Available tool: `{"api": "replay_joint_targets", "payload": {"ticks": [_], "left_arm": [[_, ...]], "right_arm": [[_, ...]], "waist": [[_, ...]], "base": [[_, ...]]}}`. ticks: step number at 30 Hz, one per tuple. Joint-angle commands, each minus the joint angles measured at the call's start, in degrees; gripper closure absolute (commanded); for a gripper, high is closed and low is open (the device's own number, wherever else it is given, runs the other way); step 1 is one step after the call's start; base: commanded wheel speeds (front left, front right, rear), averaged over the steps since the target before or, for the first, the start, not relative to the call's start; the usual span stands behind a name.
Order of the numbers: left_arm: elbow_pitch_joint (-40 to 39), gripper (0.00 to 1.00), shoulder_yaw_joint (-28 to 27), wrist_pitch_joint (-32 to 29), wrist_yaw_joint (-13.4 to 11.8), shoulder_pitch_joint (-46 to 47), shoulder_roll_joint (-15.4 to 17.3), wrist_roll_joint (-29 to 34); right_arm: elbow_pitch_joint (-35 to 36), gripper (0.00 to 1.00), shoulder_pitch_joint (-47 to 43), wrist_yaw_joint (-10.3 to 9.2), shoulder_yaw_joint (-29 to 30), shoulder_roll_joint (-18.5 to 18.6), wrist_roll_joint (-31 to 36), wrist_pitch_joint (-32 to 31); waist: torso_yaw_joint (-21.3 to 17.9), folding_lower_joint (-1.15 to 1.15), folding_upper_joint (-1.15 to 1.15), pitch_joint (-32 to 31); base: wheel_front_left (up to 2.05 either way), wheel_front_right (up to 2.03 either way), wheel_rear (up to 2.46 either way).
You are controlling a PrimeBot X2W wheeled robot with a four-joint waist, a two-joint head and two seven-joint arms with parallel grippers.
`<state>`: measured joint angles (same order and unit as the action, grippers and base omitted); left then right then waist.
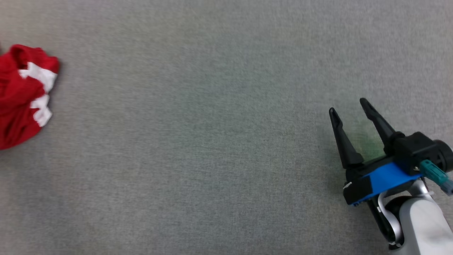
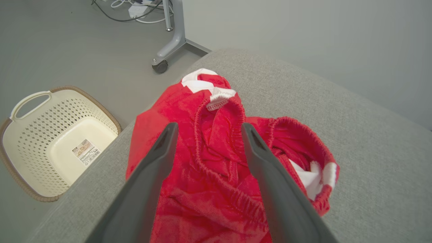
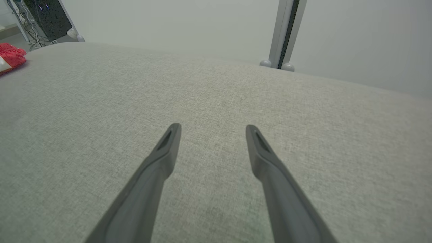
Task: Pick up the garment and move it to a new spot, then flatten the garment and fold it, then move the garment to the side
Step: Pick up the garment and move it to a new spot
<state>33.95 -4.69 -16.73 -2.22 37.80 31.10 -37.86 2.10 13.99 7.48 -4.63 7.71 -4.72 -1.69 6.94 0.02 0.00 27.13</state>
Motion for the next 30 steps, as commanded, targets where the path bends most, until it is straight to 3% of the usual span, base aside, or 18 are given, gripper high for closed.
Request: {"api": "replay_joint_targets", "payload": {"ticks": [1,7,10,12,17,23,27,30], "left_arm": [[1.48,0.00,-0.20,-1.89,-1.22,1.32,0.73,-0.37],[7.89,0.00,0.05,-10.95,-5.31,3.96,0.10,-2.17],[11.09,0.00,0.44,-18.20,-7.73,3.25,-1.97,-3.96],[10.95,1.00,0.97,-20.27,-7.62,3.01,-2.09,-4.28],[7.46,1.00,0.93,-15.34,-5.52,4.03,1.28,-2.62],[3.50,1.00,4.75,-11.44,0.74,7.90,5.79,1.42],[-1.72,1.00,8.68,-12.26,3.68,11.85,6.71,4.15],[-7.38,1.00,11.43,-13.59,6.14,14.75,4.71,3.90]], "right_arm": [[1.21,0.00,0.97,0.03,0.26,0.66,0.21,-0.26],[4.48,0.00,1.59,0.03,0.72,1.55,0.56,-0.51],[5.36,0.00,1.73,0.03,0.56,1.12,0.58,-0.33],[5.39,0.00,1.63,0.03,0.54,0.73,0.40,-0.05],[3.22,0.00,0.91,0.03,0.27,-0.05,-0.22,1.04],[-0.83,0.00,0.32,0.03,-0.64,-1.40,-1.42,3.17],[-3.95,0.00,-0.34,0.03,-1.63,-2.18,-2.43,4.49],[-5.57,0.00,-0.79,0.03,-1.77,-2.75,-2.95,5.44]], "waist": [[-0.20,-0.02,0.00,1.97],[-2.56,-0.02,0.00,5.40],[-3.28,-0.02,0.00,5.48],[-3.55,-0.02,0.00,5.02],[-3.65,-0.02,0.00,1.74],[-3.77,-0.02,0.00,-5.47],[-4.26,-0.02,0.00,-11.03],[-4.78,-0.02,0.00,-14.69]], "base": [[0.00,0.00,0.00],[0.00,0.00,0.00],[0.00,0.00,0.00],[0.00,0.00,0.00],[0.00,0.00,0.00],[0.00,0.00,0.00],[0.00,0.00,0.00],[0.00,0.00,0.00]]}}
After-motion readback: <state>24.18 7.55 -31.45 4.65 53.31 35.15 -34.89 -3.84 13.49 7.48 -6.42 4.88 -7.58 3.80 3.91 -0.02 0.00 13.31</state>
